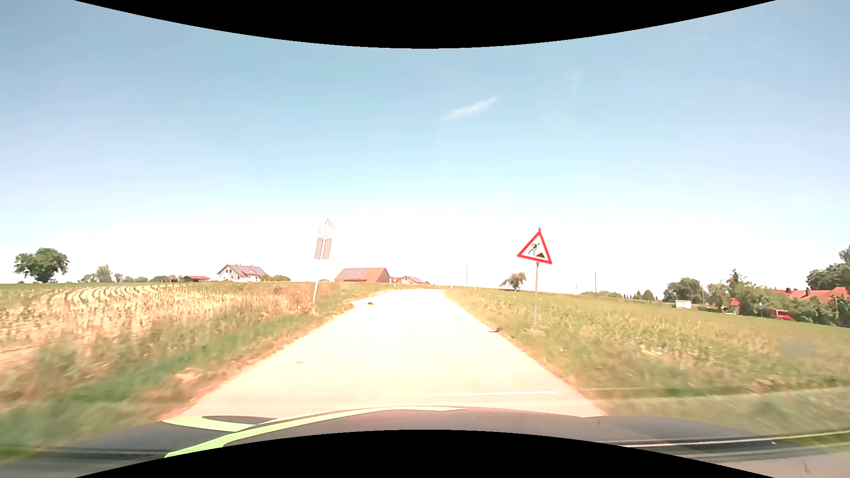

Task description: Follow the waypoints while adhering to traffic rules and regulations

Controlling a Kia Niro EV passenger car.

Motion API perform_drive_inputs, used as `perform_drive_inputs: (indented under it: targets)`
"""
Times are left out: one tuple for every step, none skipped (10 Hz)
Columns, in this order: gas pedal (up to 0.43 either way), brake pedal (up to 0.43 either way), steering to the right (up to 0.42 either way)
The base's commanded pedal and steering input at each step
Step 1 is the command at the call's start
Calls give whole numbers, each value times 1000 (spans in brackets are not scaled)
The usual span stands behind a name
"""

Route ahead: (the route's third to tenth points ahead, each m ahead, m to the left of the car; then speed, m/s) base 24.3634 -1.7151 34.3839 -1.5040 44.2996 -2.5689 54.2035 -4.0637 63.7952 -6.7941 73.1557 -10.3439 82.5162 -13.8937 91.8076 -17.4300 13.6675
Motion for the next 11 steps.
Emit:
perform_drive_inputs:
  targets:
    - [260, 0, -9]
    - [248, 0, -7]
    - [240, 0, -6]
    - [228, 0, -5]
    - [228, 0, -5]
    - [228, 0, -4]
    - [220, 0, -4]
    - [220, 0, -4]
    - [197, 0, -3]
    - [177, 0, 0]
    - [150, 0, 4]
